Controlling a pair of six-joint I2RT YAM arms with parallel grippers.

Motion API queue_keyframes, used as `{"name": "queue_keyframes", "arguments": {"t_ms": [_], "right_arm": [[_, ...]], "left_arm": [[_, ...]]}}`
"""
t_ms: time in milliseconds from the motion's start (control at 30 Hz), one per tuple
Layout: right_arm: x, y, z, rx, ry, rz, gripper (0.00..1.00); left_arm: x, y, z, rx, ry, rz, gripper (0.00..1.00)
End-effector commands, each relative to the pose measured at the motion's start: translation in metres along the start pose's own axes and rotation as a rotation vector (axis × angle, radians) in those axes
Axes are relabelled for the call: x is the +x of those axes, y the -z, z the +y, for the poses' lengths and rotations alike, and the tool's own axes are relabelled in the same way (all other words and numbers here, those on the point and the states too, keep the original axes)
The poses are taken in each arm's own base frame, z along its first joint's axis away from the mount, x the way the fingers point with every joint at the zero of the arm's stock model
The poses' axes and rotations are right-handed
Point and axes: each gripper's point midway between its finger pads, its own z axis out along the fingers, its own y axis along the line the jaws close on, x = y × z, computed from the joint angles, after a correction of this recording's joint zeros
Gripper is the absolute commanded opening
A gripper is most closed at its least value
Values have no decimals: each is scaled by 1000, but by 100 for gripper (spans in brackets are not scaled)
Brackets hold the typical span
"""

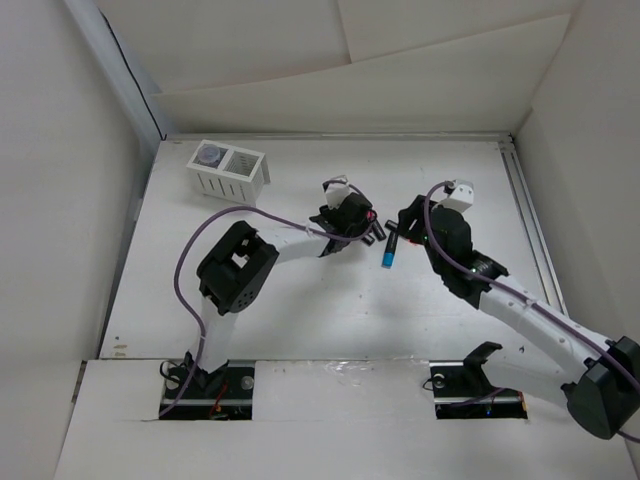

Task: Sort the stationery into containers
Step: Pick up the pen from the center of the board.

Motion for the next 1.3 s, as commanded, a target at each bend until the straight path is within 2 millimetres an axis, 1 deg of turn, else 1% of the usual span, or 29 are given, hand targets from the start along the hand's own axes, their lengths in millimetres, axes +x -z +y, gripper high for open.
{"name": "queue_keyframes", "arguments": {"t_ms": [0,67,133,167,233,267,333,367,400,467,533,567,667,700,767,800,867,933,1000,1067,1100,1167,1200,1267], "right_arm": [[-19,6,11,-47,-44,-40,62],[-17,6,14,-62,-43,-30,62],[-20,8,14,-67,-48,-37,62],[-19,8,16,-74,-47,-32,62],[-22,10,16,-79,-52,-40,63],[-18,10,15,-83,-48,-29,63],[-17,10,15,-83,-48,-29,63],[-17,10,15,-83,-48,-29,63],[-17,10,15,-83,-48,-29,63],[-20,12,16,-87,-52,-36,63],[-20,12,16,-87,-52,-36,63],[-23,14,16,-92,-56,-42,63],[-23,14,16,-92,-56,-43,63],[-23,14,16,-92,-56,-43,64],[-23,14,16,-92,-56,-43,64],[-23,14,16,-92,-56,-43,64],[-23,14,16,-92,-56,-43,64],[-23,14,16,-92,-56,-43,64],[-23,14,16,-92,-56,-43,64],[-23,14,16,-92,-56,-43,64],[-23,14,16,-92,-56,-43,64],[-23,14,16,-92,-56,-43,64],[-25,16,17,-96,-61,-49,64],[-26,16,17,-96,-61,-49,64]], "left_arm": [[-21,-2,-19,20,56,-53,55],[-17,-10,-20,10,50,-45,55],[-15,-13,-21,5,56,-41,55],[-10,-17,-18,-5,50,-33,55],[-10,-20,-20,-4,51,-34,55],[-8,-22,-19,-11,46,-28,55],[-4,-25,-17,-21,40,-20,54],[-9,-25,-19,-20,44,-32,54],[-7,-30,-13,-35,44,-29,54],[-13,-29,-18,-27,36,-36,54],[-11,-35,-13,-52,10,-41,52],[-16,-34,-18,-45,6,-47,52],[-10,-42,-6,-110,-44,-35,49],[-16,-40,-12,-102,-49,-41,48],[-9,-47,0,-149,-70,-41,48],[-13,-46,-1,-155,-79,-48,47],[-14,-46,0,-161,-79,-55,47],[-16,-46,2,-168,-90,-62,42],[-14,-48,6,-180,-106,-63,42],[-19,-47,1,-174,-113,-68,44],[-14,-50,5,-182,-130,-60,44],[-16,-51,2,-184,-131,-58,45],[-12,-54,5,-191,-150,-51,45],[-13,-56,3,-190,-159,-51,45]]}}
